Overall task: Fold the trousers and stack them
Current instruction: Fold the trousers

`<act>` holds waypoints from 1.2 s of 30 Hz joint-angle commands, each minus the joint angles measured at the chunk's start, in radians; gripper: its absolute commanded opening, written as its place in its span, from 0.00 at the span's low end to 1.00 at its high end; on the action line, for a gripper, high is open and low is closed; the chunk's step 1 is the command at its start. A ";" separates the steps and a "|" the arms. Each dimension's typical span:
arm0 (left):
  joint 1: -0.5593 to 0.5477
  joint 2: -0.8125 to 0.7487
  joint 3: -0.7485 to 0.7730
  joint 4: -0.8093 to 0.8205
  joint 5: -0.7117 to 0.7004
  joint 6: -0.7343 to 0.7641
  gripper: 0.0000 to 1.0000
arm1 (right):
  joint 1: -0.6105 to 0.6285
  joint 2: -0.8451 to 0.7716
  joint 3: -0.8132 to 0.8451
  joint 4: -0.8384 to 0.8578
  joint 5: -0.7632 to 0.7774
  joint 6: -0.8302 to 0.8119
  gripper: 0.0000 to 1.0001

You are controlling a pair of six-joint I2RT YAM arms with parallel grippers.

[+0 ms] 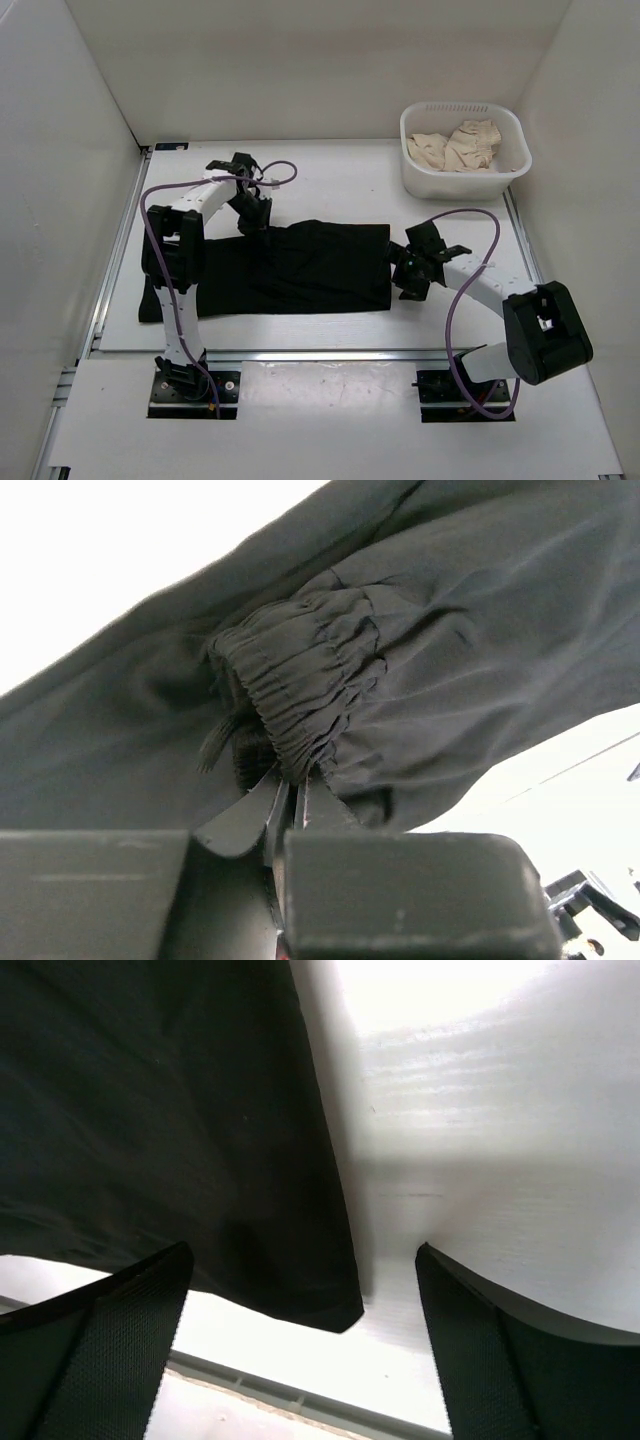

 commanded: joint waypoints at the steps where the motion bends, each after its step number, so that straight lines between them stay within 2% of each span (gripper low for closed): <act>1: -0.001 -0.071 0.093 -0.134 -0.040 0.004 0.14 | -0.006 0.009 -0.033 0.043 -0.041 0.019 0.94; 4: -0.001 -0.099 0.184 -0.271 -0.078 0.004 0.14 | -0.006 0.009 -0.033 0.030 -0.037 0.019 0.69; 5: -0.011 -0.149 0.160 -0.271 -0.119 0.004 0.14 | -0.006 0.009 -0.033 0.029 -0.028 0.008 0.55; 7: -0.025 -0.180 0.062 -0.271 -0.185 0.004 0.14 | -0.016 0.009 -0.033 0.020 -0.028 0.008 0.41; 8: -0.025 -0.198 0.026 -0.271 -0.185 0.004 0.14 | -0.016 0.009 -0.033 0.020 -0.028 -0.001 0.26; 10: -0.025 -0.199 -0.076 -0.271 -0.185 0.004 0.14 | -0.025 0.000 -0.033 0.020 -0.028 -0.001 0.14; 11: -0.025 -0.199 -0.107 -0.271 -0.185 0.004 0.14 | -0.025 0.000 -0.033 0.008 -0.028 -0.010 0.03; 12: -0.025 -0.183 -0.138 -0.271 -0.176 0.004 0.14 | -0.037 0.000 -0.033 -0.001 -0.028 -0.011 0.00; 14: -0.016 -0.160 -0.190 -0.271 -0.146 0.004 0.14 | -0.049 -0.011 -0.033 -0.001 -0.028 -0.020 0.00; 17: 0.019 -0.111 -0.180 -0.252 -0.100 0.004 0.14 | -0.059 -0.022 -0.033 -0.001 -0.028 -0.020 0.00; 20: 0.038 -0.078 -0.111 -0.209 -0.089 0.004 0.14 | -0.059 -0.032 -0.042 -0.001 -0.054 -0.049 0.28; 21: 0.047 -0.067 -0.094 -0.198 -0.074 0.004 0.14 | -0.059 -0.032 -0.042 0.014 -0.071 -0.058 0.50; 25: 0.047 -0.067 -0.071 -0.175 -0.064 0.004 0.22 | -0.059 -0.022 0.001 0.026 -0.069 -0.078 0.72; 28: 0.047 -0.076 -0.113 -0.164 -0.073 0.004 0.24 | -0.059 0.029 0.054 0.017 -0.034 -0.078 0.83; 31: 0.047 -0.096 -0.146 -0.137 -0.086 0.004 0.26 | -0.059 0.118 0.096 0.040 -0.051 -0.089 0.83; 33: 0.056 -0.107 -0.134 -0.137 -0.066 0.004 0.33 | -0.059 0.183 0.134 0.040 -0.072 -0.089 0.81; 36: 0.067 -0.146 -0.092 -0.156 -0.056 0.004 0.48 | -0.059 0.212 0.145 0.040 -0.104 -0.089 0.77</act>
